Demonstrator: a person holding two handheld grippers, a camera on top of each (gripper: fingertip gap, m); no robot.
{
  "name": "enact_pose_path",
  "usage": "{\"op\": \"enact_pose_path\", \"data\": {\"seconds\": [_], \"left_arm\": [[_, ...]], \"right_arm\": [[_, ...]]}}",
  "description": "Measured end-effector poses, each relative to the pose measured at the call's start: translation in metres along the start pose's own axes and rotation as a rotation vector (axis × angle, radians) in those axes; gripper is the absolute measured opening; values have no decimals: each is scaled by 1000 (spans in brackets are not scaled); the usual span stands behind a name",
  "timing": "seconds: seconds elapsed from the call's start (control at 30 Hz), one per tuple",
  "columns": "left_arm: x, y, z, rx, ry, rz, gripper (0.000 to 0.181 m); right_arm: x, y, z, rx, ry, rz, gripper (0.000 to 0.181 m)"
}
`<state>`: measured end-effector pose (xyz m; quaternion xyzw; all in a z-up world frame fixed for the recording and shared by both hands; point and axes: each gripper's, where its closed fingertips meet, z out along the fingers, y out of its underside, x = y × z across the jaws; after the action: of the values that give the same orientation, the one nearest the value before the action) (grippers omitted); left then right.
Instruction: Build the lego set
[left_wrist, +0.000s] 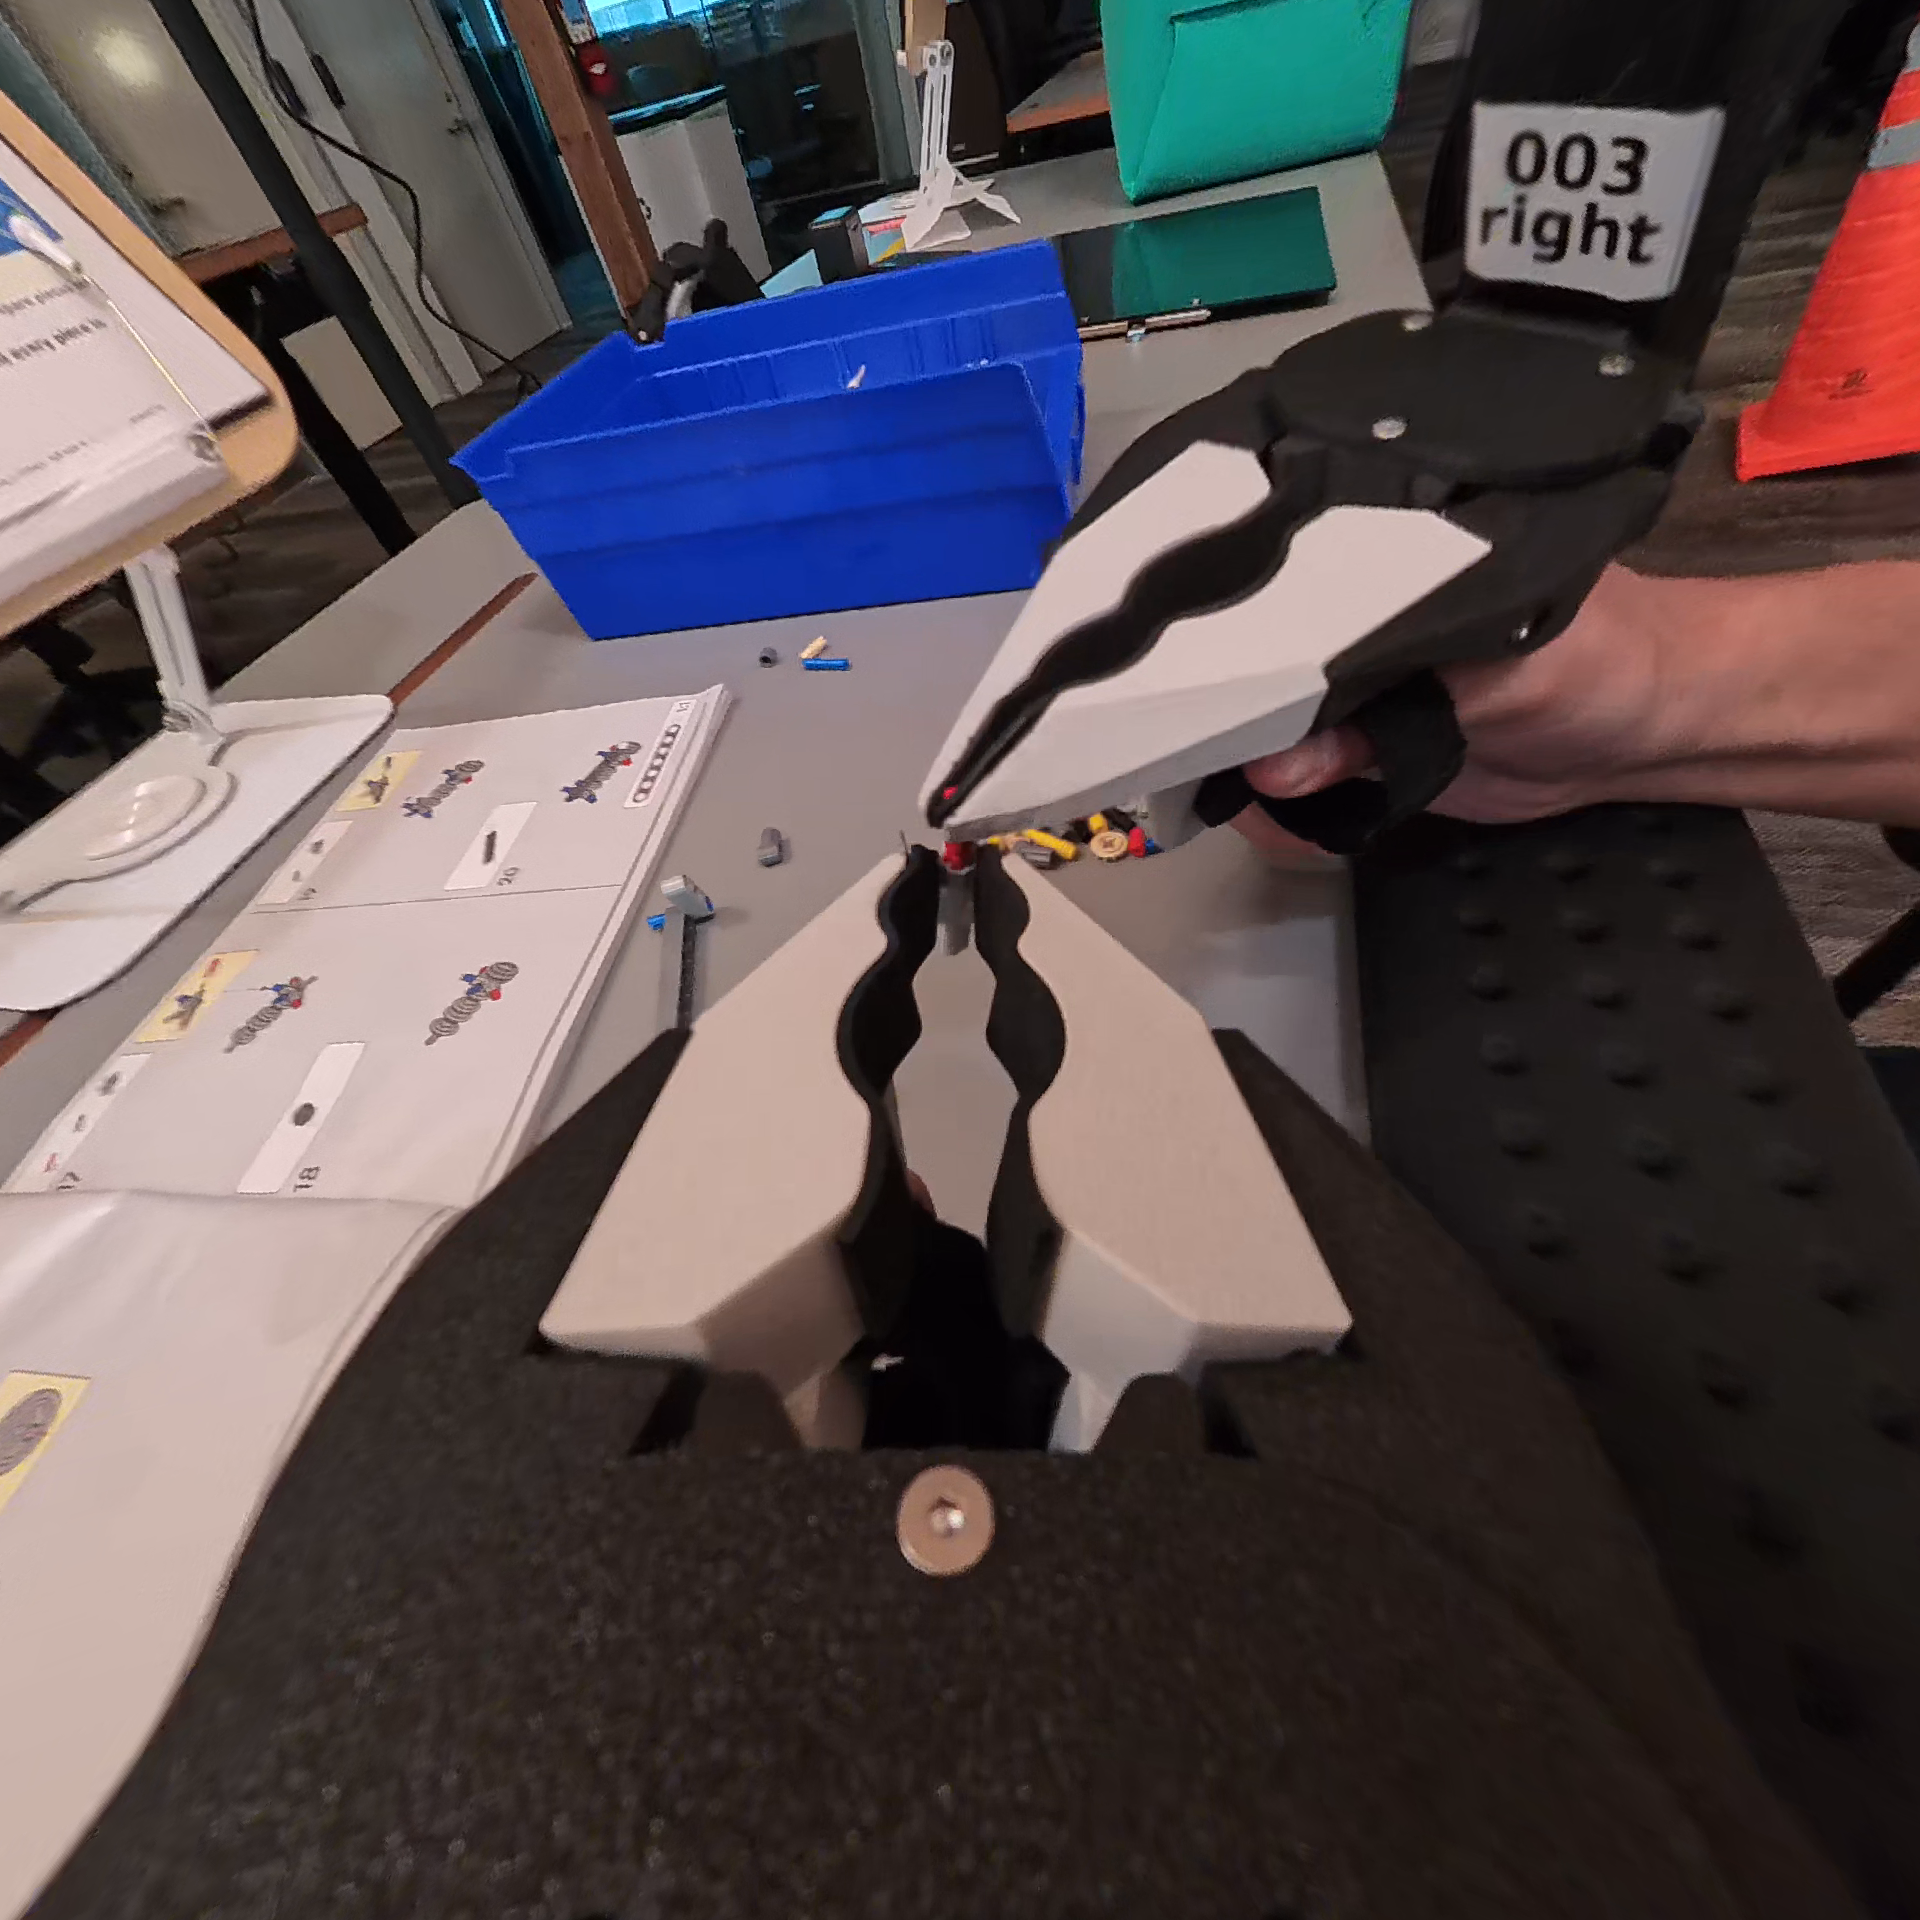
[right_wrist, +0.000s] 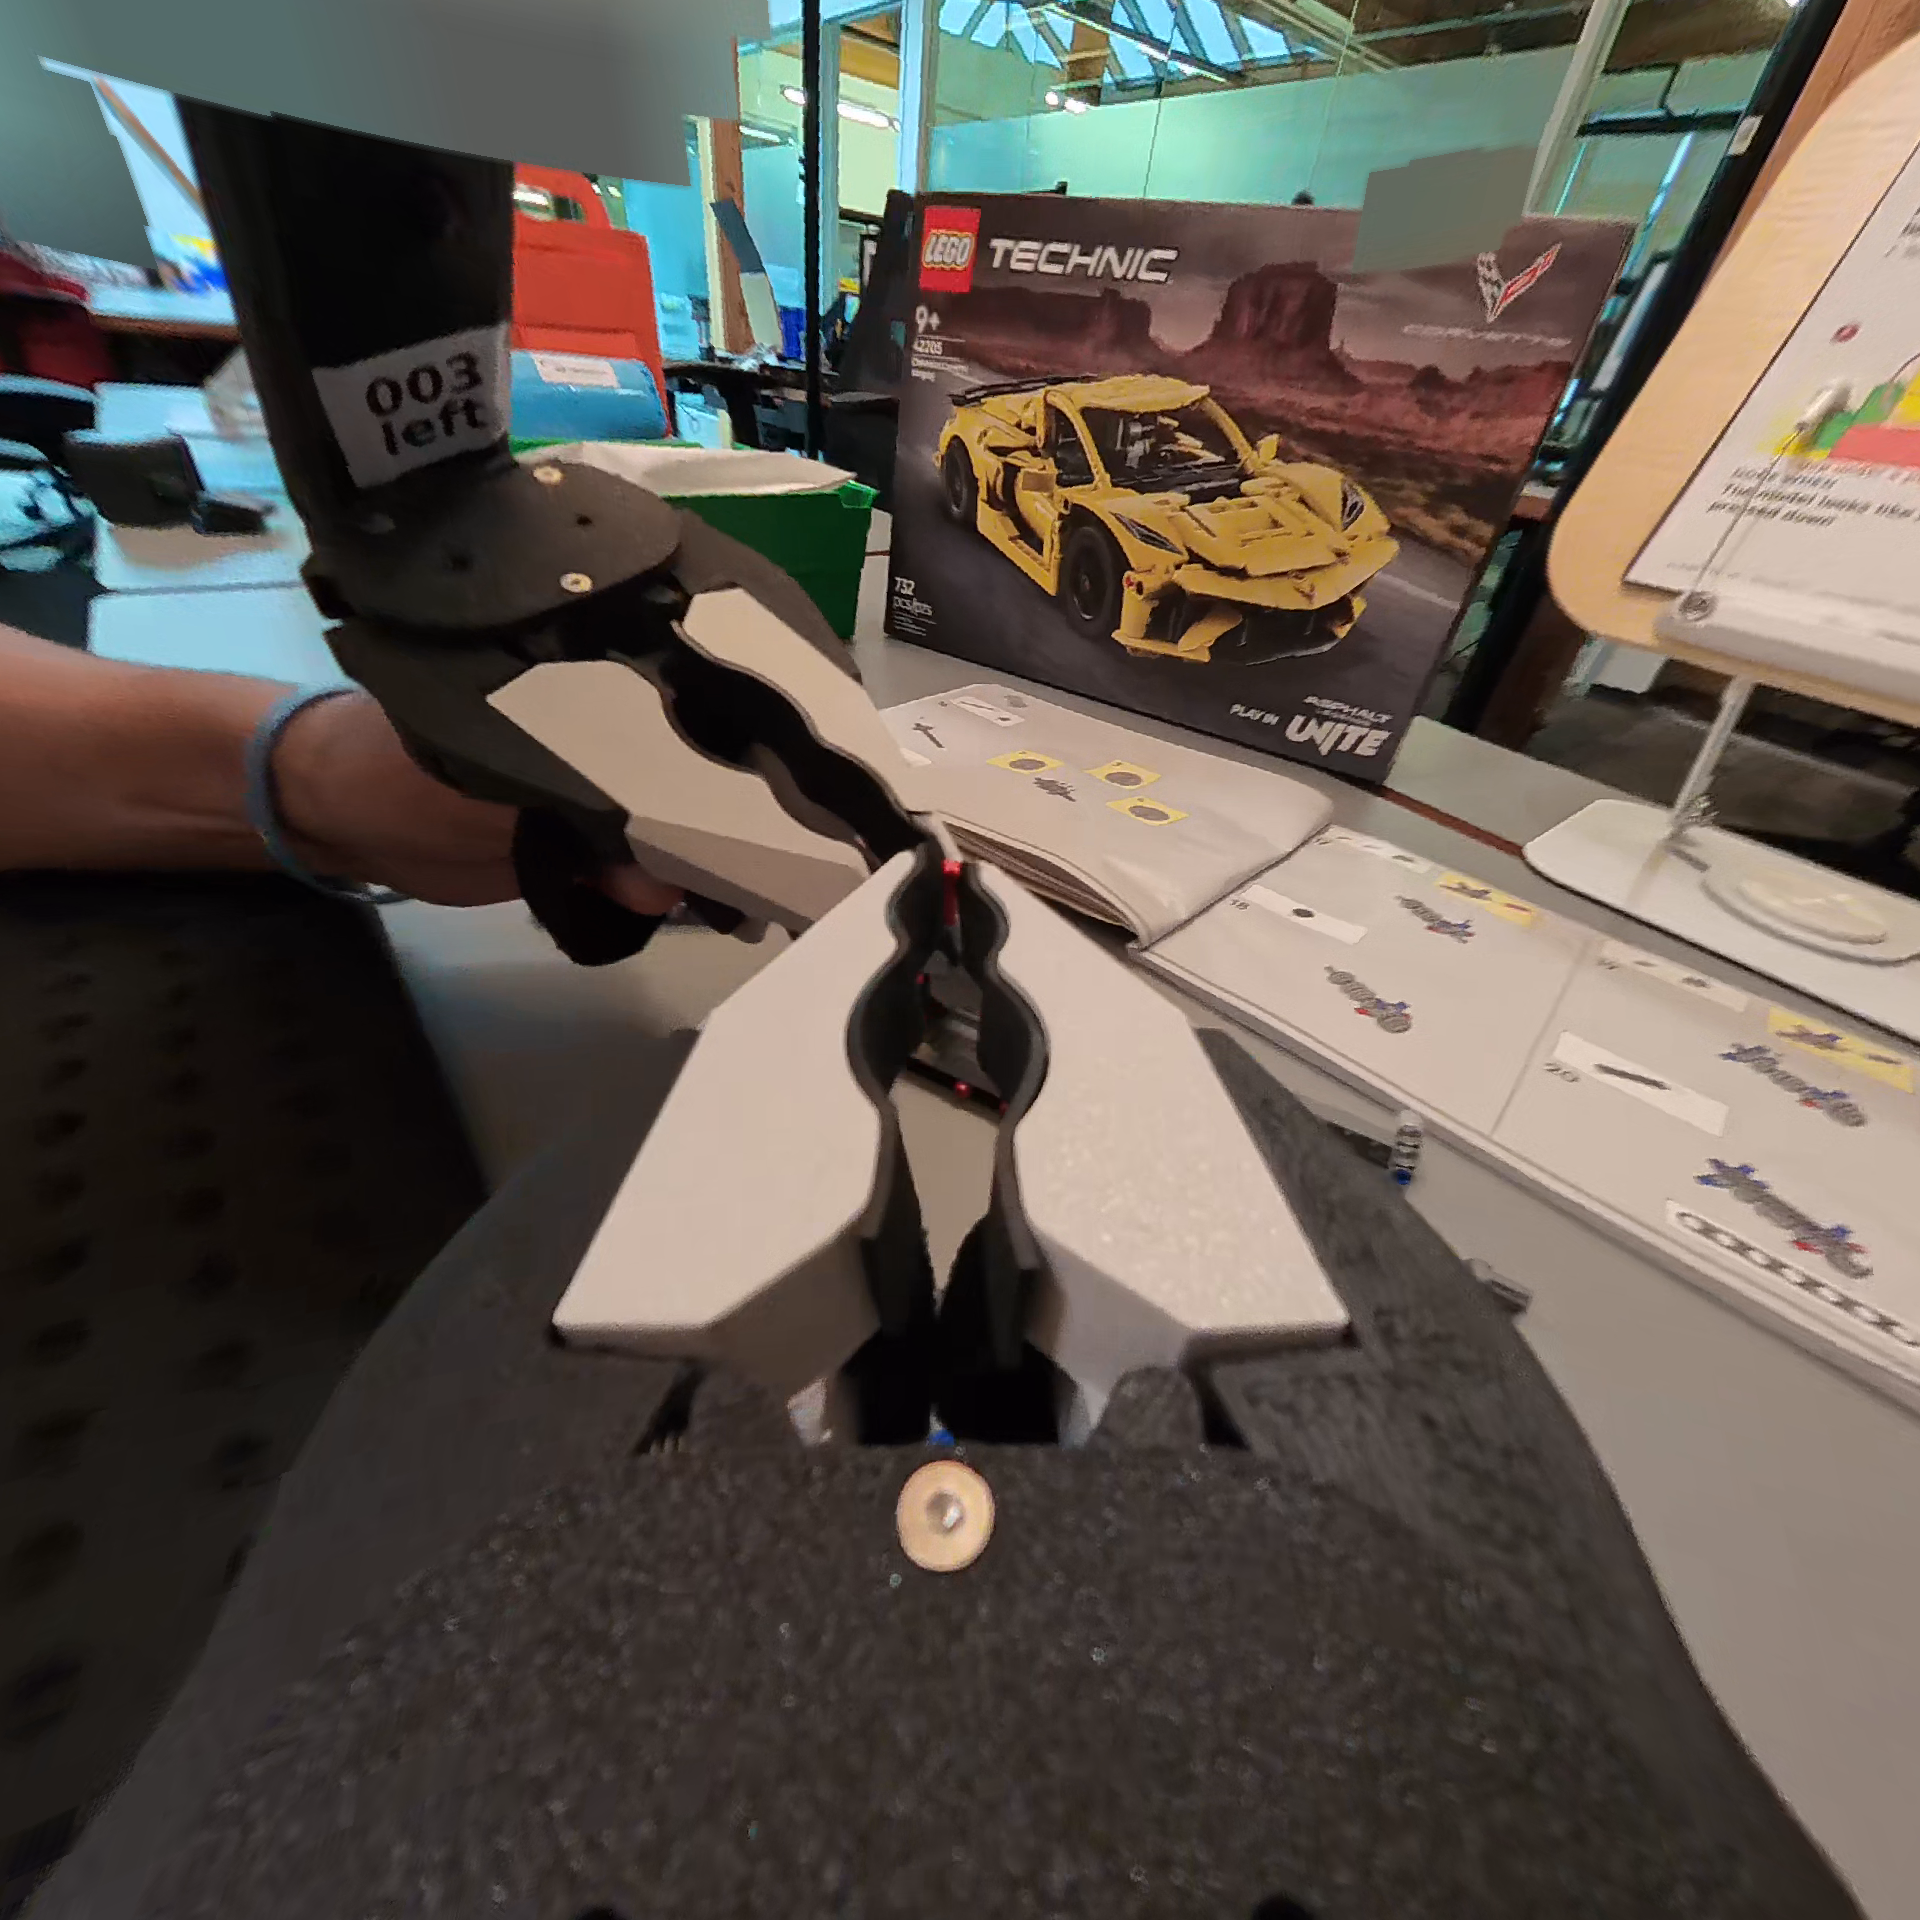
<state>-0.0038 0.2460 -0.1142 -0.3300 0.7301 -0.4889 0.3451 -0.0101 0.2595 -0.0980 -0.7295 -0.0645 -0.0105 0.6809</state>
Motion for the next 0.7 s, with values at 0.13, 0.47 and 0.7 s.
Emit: {"op": "enact_pose_path", "data": {"seconds": [0.13, 0.47, 0.7], "left_arm": [[-1, 2, 2, -2, 22, -67, 6], [-1, -4, -2, 12, -78, 208, 5], [19, -21, -10, 137, -136, 558, 5]], "right_arm": [[1, 3, 1, -39, 57, -116, 3], [-2, -7, -2, 21, -14, 64, 7], [-13, -14, -21, -4, -517, 798, 55]]}}
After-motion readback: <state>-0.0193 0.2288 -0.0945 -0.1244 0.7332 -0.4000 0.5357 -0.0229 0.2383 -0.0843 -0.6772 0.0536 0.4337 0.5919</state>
